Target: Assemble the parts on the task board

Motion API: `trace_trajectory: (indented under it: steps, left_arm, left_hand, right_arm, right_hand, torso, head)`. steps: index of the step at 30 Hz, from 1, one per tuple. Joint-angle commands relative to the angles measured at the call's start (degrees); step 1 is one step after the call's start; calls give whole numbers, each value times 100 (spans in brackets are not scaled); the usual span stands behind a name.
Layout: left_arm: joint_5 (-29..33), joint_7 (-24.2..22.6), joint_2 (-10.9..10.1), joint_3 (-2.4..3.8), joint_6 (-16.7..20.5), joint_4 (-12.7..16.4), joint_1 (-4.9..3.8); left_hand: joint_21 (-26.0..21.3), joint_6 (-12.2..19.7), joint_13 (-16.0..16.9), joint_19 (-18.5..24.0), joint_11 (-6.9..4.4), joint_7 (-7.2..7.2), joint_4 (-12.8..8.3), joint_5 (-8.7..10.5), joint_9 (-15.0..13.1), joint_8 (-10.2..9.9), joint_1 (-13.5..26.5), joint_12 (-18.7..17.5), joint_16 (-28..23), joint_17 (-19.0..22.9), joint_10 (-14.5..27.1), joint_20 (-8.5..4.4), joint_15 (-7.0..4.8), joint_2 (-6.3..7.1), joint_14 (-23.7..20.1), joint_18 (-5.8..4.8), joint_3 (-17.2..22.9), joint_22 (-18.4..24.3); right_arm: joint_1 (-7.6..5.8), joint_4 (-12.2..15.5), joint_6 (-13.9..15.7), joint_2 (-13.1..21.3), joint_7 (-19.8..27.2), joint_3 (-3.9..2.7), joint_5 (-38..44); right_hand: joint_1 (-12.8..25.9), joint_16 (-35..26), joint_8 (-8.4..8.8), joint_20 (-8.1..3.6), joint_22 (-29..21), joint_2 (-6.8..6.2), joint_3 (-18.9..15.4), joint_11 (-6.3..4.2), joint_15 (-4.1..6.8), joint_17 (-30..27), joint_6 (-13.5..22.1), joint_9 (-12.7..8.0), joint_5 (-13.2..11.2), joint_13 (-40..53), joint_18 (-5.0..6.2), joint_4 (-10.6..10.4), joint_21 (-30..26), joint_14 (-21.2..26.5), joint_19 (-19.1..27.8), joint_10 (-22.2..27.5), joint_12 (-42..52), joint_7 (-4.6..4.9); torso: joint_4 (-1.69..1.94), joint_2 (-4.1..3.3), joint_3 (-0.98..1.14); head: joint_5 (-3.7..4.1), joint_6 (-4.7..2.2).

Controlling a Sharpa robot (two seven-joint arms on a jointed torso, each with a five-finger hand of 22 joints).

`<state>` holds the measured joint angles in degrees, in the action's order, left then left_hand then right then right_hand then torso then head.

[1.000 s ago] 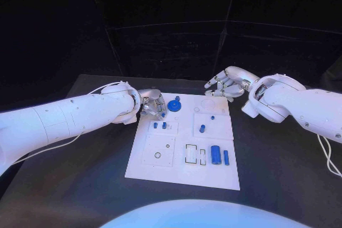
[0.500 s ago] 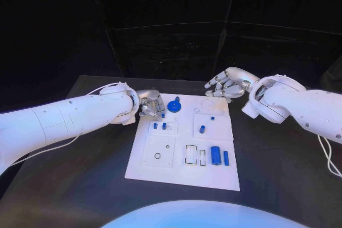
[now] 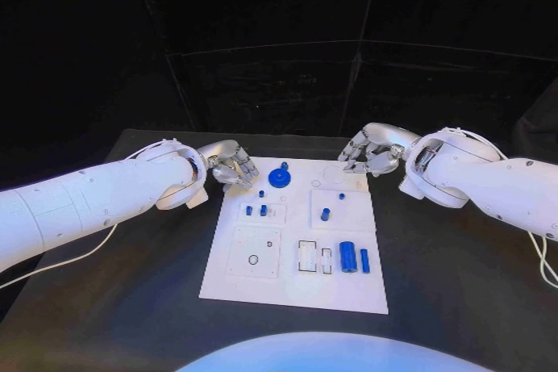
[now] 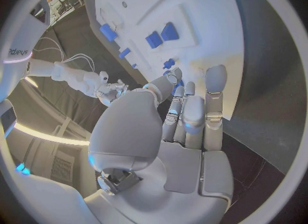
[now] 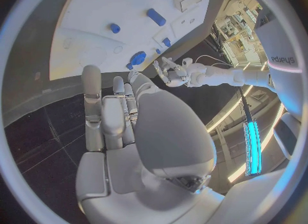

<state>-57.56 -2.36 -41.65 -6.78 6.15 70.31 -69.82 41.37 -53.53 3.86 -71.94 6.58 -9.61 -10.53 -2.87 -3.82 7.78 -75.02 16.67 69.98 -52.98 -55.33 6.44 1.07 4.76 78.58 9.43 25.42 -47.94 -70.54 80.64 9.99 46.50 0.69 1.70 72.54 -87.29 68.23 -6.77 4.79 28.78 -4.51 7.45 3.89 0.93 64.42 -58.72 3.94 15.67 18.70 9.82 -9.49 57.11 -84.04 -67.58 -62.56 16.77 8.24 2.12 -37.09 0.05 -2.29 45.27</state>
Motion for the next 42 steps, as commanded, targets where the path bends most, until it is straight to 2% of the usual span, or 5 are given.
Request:
trace_trajectory:
  steps: [1,5,15,32,42]
  left_arm:
    - [1894,-1179,-81,6,598,82,-18]
    - [3123,-1879,-204,4,542,254,-19]
    - [4563,-2517,-360,-3,381,660,-15]
    - [4873,-2652,-391,-9,383,937,-6]
    - [4878,-2635,-393,-10,371,940,-5]
  left_hand:
    - [-316,-47,1,256,20,-75,-7,11,-9,-16,-57,-9,-591,884,47,27,31,-44,-447,93,71,211]
    - [-468,-114,26,450,15,-78,48,12,-11,-2,7,87,-1076,1565,-49,49,42,-113,-850,99,81,285]
    - [-602,-222,80,531,-20,-98,163,11,-25,68,140,305,-1265,1871,-332,63,35,-139,-1013,106,-67,375]
    - [-640,-242,84,537,-23,-101,180,11,-25,90,150,341,-1312,1955,-356,59,31,-149,-1052,106,-109,405]
    - [-665,-259,83,543,-25,-104,176,10,-27,108,127,355,-1327,1976,-357,57,30,-173,-1069,107,-112,424]
  right_arm:
    - [40,166,-166,62,-300,-1,1248]
    - [149,367,-170,132,-448,-1,1814]
    - [370,559,-148,131,-692,0,2484]
    - [522,355,-194,-110,-774,1,2670]
    - [615,232,-372,-238,-767,3,2666]
  right_hand:
    - [10,58,55,15,14,-88,106,24,-5,38,-55,-8,-59,-170,8,13,6,-126,-51,-14,-178,6]
    - [70,89,109,33,45,-188,245,51,-35,69,-70,-11,-127,-405,3,19,27,-137,-74,17,-407,19]
    - [173,103,220,85,172,-328,381,142,-99,78,-6,-16,-232,-707,-19,52,111,-139,-149,174,-673,90]
    - [153,178,266,123,295,-281,782,182,-131,140,-20,-5,-366,-978,-30,185,210,-151,-208,131,-773,139]
    - [201,238,257,102,476,-302,1288,157,-109,180,-128,-1,-454,-1160,-54,304,349,-163,-268,-31,-795,117]
  torso:
    - [0,-3,0]
    - [0,-7,0]
    - [8,-11,-1]
    - [12,-14,2]
    - [1,-10,7]
  head:
    - [118,-35]
    - [233,-53]
    - [297,-82]
    - [267,-67]
    - [258,-51]
